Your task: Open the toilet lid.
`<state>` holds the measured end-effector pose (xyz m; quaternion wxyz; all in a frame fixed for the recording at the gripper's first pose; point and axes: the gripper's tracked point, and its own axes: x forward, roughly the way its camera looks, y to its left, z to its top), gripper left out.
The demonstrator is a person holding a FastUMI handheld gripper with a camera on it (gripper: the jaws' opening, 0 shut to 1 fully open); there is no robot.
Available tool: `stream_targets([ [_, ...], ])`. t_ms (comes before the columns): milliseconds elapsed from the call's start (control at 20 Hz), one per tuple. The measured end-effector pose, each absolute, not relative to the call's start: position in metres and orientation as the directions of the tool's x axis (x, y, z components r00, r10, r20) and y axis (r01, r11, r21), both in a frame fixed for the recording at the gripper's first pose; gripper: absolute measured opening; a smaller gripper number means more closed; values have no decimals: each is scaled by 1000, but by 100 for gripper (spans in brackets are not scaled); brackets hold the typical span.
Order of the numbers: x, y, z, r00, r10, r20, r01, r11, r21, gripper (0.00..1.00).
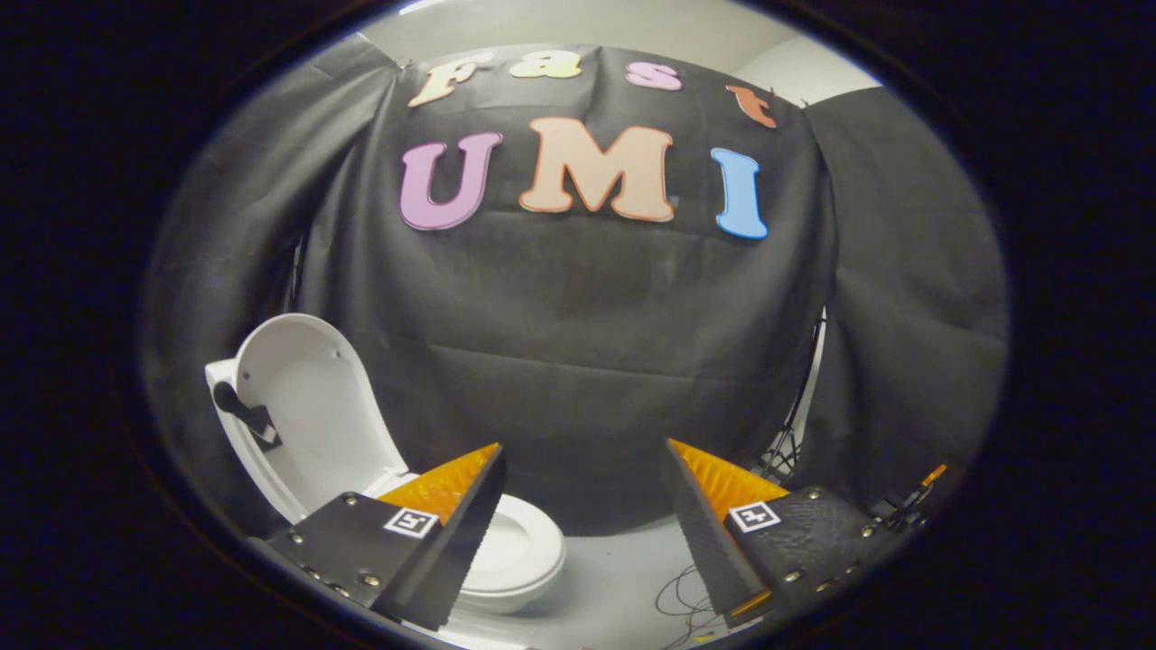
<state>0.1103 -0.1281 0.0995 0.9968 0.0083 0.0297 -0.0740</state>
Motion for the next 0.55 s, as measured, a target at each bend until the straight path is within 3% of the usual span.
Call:
stream_targets([
  [200, 102, -180, 61, 980, -167, -111, 168, 986, 2, 100],
  [550, 90, -227, 42, 975, -205, -83, 212, 974, 85, 100],
])
